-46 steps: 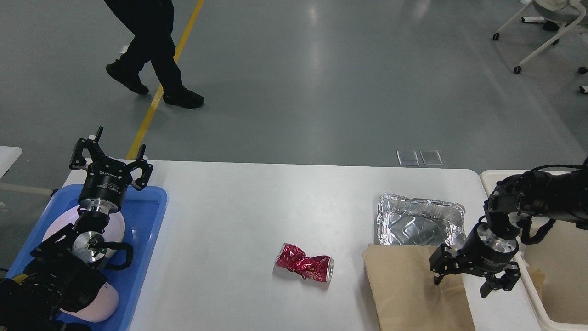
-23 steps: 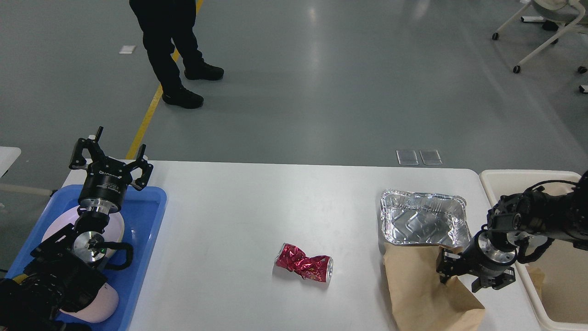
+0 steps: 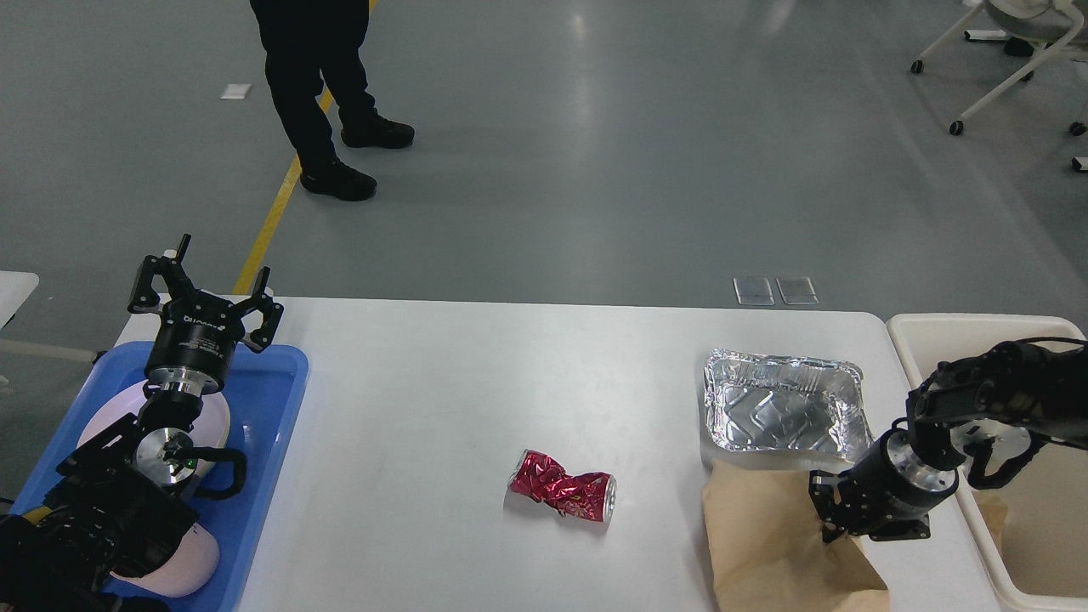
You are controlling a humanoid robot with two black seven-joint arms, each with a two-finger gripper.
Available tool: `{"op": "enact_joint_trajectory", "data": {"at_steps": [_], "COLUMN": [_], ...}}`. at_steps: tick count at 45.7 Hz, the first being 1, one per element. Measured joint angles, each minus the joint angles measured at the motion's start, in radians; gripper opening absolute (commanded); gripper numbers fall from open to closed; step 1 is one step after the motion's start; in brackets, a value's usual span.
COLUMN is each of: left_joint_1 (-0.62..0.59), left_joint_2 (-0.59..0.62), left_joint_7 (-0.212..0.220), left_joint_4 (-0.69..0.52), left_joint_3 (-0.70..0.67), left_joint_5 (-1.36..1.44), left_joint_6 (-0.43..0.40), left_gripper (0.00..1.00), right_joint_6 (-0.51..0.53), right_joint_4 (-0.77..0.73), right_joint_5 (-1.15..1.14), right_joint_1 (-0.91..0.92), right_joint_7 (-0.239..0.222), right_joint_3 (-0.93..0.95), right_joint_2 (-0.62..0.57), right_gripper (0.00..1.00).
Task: Tidy desktop
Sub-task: 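Lift the brown paper bag with the right gripper into the bin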
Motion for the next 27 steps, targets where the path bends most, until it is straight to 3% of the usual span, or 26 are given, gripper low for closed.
{"op": "enact_joint_trajectory", "data": {"at_steps": [11,22,27], "left_joint_1": [0.0,0.0,0.0], "left_joint_2": [0.0,0.0,0.0], "left_joint_7": [0.0,0.0,0.0], "left_joint_4": [0.0,0.0,0.0], "left_joint_3": [0.0,0.0,0.0], "left_joint_5": [0.0,0.0,0.0], "left_joint_6": [0.0,0.0,0.0], "left_gripper": [0.96,0.96,0.96], "right_joint_6": [0.052,0.287,0.327], "right_joint_4": [0.162,0.175,0.148], "right_joint_5": [0.0,0.001,0.001], "right_joint_1": [0.279,0.623,0.727], "right_joint_7": [0.002,0.006,0.006], "right_joint_3": [0.002,0.007,0.028], "right_joint_2": [-0.154,-0.258,-0.309], "right_gripper": [0.0,0.0,0.0]}}
